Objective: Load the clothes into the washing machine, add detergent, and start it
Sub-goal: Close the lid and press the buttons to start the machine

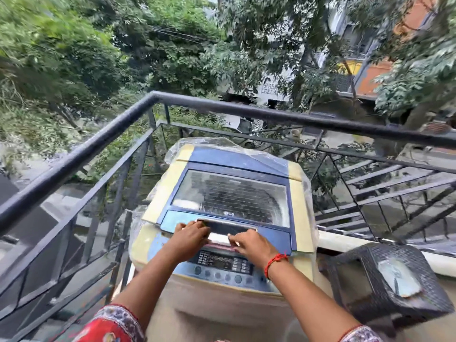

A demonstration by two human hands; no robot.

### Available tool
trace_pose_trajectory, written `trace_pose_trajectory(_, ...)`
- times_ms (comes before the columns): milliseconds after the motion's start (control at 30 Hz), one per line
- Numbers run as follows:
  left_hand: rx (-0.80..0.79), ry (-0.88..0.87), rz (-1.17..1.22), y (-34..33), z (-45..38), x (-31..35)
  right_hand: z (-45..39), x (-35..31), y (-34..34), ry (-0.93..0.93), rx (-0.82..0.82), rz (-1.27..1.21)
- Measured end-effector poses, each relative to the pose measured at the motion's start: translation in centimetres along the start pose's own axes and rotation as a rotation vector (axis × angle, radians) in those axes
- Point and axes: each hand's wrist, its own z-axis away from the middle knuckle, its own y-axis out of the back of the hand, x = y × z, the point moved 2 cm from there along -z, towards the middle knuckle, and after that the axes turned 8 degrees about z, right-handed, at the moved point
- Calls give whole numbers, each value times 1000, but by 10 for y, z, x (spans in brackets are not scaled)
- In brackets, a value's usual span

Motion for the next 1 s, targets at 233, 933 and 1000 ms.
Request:
trace_pose_trajectory(233, -39, 29, 69, -11, -15, -12, 0, -2, -2, -186, -40, -155)
trace_pose_trajectory(933, -153, 313, 474, -3, -43, -15, 72, 94, -6, -798, -255, -426)
trace_pose_trajectory(1000, -155, 313, 477, -2, -43, -13, 72, 96, -6, -798, -287, -456)
